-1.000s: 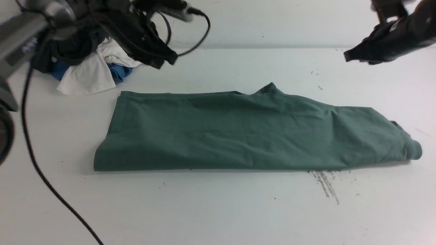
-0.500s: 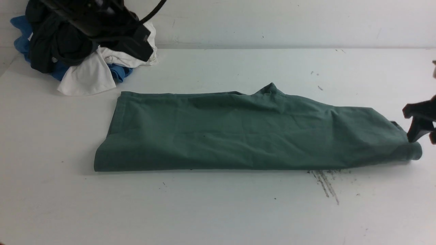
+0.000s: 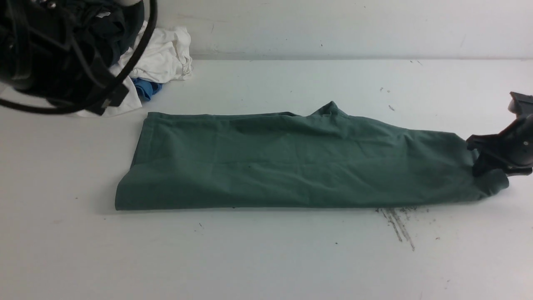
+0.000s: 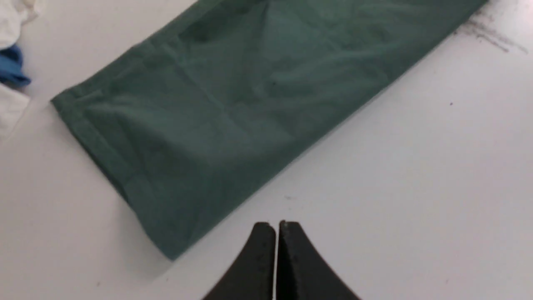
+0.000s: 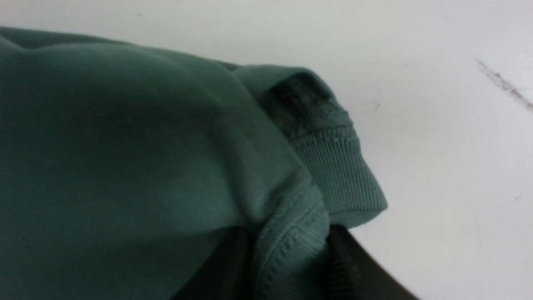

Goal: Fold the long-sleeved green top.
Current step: Use the right arm to clamp the right edge of the fabric, then use the right arm to drag the right edge of the fabric to the left and folds it over the left edge

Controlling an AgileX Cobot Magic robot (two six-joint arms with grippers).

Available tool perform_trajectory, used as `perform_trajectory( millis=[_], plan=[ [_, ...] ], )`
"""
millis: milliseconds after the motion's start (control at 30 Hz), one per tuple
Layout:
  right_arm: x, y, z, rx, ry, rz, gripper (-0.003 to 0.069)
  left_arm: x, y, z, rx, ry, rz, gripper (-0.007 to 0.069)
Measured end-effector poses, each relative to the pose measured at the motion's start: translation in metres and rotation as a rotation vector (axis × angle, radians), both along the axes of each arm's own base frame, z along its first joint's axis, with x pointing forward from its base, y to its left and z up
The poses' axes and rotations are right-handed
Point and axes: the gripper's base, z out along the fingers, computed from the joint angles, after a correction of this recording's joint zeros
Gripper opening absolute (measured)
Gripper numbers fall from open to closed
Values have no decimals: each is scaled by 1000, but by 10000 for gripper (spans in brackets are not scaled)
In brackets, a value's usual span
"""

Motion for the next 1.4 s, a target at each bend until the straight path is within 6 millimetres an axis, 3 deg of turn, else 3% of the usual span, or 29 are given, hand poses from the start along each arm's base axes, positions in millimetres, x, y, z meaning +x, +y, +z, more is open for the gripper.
perform_trajectory(
  millis=[67, 167, 267, 300, 367, 433, 533, 567, 700, 767, 800, 833, 900, 967, 1067, 1133, 1267, 1400],
  plan=[
    [-1, -2, 6, -23, 12, 26, 52, -16, 7, -4, 29, 0, 43, -7],
    [-2, -12, 39, -122, -7, 66, 37, -41, 20, -23, 86, 12, 133, -7],
    [-3, -26, 99, -253, -87, 50, 37, -65, 32, -46, 145, -25, 215, -7],
    [-3, -26, 103, -259, -93, 47, 37, -68, 34, -46, 151, -42, 222, -7],
    [-6, -23, 150, -278, -165, 22, 37, -80, 40, -69, 172, -55, 267, -7],
    [-11, -1, 184, -197, -211, 35, 37, -87, 43, -87, 165, -87, 293, -7],
    [-10, 40, 201, -66, -262, 121, 37, -88, 42, -101, 137, -122, 308, -7],
    [-9, 74, 204, 25, -281, 202, 37, -86, 41, -109, 106, -144, 322, -7],
    [-5, 177, 188, 220, -282, 436, 37, -81, 39, -121, 41, -179, 349, -7],
    [-3, 227, 165, 276, -266, 512, 37, -80, 38, -120, 18, -187, 359, -7],
    [-1, 244, 156, 295, -266, 530, 37, -80, 38, -120, 15, -189, 361, -7],
    [-2, 248, 153, 296, -258, 537, 37, -80, 38, -121, 14, -189, 362, -7],
    [1, 296, 112, 336, -231, 575, 37, -80, 37, -120, 2, -189, 366, -7],
    [-1, 325, 88, 354, -219, 594, 37, -79, 37, -119, -6, -197, 369, -7],
    [-2, 350, 61, 364, -225, 615, 44, -79, 37, -119, -11, -202, 370, -7],
    [-3, 357, 52, 374, -226, 626, 68, -79, 37, -119, -10, -201, 370, -7],
    [-3, 361, 55, 411, -249, 632, 173, -79, 37, -120, -13, -199, 371, -7],
    [-6, 359, 80, 420, -315, 658, 344, -79, 36, -120, -27, -192, 374, -7]
  ],
)
